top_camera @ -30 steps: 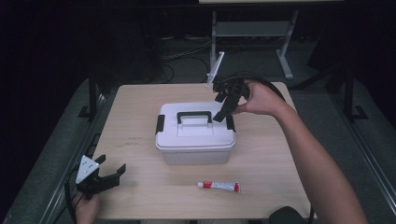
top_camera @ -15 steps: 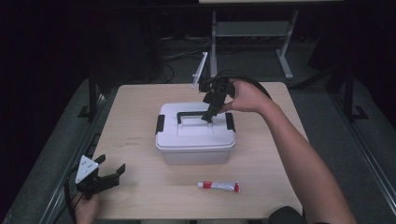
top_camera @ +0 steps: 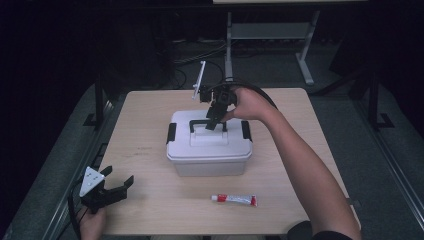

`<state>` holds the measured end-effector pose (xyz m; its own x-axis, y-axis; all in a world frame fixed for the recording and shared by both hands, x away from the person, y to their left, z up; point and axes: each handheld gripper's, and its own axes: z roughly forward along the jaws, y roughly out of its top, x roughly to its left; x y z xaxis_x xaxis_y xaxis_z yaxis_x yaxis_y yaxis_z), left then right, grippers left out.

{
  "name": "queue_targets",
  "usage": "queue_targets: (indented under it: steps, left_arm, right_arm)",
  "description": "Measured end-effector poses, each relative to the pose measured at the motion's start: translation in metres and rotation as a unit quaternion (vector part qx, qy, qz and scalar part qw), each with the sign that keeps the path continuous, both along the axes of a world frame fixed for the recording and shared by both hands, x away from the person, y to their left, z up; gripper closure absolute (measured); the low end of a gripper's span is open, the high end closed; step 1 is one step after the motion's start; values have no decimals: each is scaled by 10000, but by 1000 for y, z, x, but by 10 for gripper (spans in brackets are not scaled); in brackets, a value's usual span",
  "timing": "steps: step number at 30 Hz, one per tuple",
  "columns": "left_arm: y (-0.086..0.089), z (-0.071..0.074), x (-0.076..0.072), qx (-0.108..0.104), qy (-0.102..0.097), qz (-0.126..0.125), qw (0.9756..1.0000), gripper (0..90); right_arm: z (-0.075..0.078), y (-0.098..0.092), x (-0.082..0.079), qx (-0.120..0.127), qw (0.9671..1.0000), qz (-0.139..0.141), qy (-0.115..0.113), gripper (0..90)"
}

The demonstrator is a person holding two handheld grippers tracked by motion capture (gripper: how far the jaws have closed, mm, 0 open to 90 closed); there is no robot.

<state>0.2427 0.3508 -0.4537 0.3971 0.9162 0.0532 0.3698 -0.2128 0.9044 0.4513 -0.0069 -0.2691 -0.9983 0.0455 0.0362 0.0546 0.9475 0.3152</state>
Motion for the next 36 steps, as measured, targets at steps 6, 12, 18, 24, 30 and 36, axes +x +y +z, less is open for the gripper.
queue_targets:
  steps: [6, 12, 18, 24, 30, 36]
  left_arm:
    - [0, 0, 0, -22, 3, 15, 10000, 134]
    - [1, 0, 0, -29, 6, 19, 10000, 134]
    - [1, 0, 0, 2, 12, 15, 10000, 134]
    - [1, 0, 0, -27, 6, 34, 10000, 134]
    - [1, 0, 0, -24, 9, 39, 10000, 134]
    - [1, 0, 0, -25, 16, 42, 10000, 134]
  right_arm:
    - [-4, 4, 5, -7, 10000, 47, 74, 653]
    - [-6, 4, 8, -33, 9999, 19, 95, 746]
    - [-5, 6, 8, -25, 9999, 75, 78, 823]
    - [-5, 6, 6, -37, 9999, 105, 88, 833]
    - [-4, 6, 6, -12, 9998, 166, 68, 840]
    - [-3, 6, 6, 35, 9998, 173, 70, 842]
